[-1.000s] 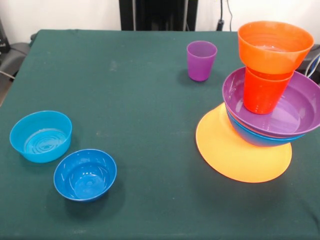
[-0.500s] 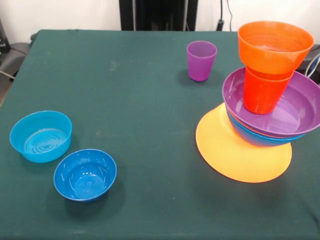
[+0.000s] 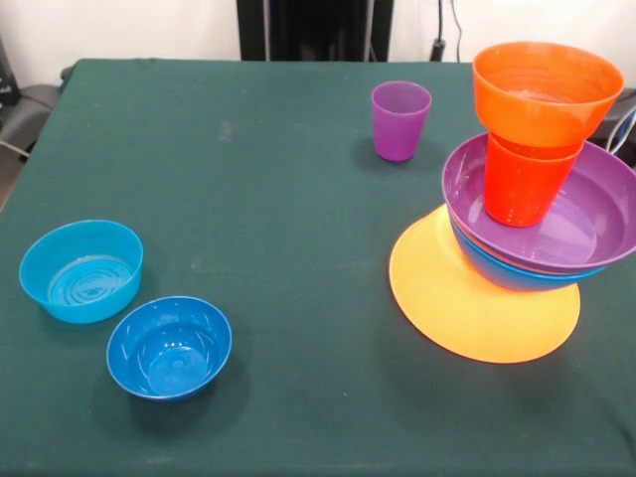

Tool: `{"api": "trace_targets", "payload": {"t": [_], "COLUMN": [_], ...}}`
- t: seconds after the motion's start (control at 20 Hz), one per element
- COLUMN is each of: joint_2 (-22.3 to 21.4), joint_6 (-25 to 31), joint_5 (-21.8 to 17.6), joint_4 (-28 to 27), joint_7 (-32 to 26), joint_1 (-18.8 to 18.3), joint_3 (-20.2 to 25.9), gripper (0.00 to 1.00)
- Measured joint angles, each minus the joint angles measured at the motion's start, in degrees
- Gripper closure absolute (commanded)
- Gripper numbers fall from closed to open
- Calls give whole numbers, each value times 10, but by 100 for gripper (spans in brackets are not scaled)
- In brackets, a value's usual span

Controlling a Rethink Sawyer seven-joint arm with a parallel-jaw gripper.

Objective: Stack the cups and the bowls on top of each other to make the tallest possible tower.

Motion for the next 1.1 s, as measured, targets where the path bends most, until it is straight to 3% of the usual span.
{"api": "trace_targets", "payload": {"t": [1.1], "joint_2": [84], "joint_6": [-12], "joint_5": [13], "joint_4": [-12], "joint_7": [4], "joint_1": [25], "joint_3": [-51], "gripper": [100]}}
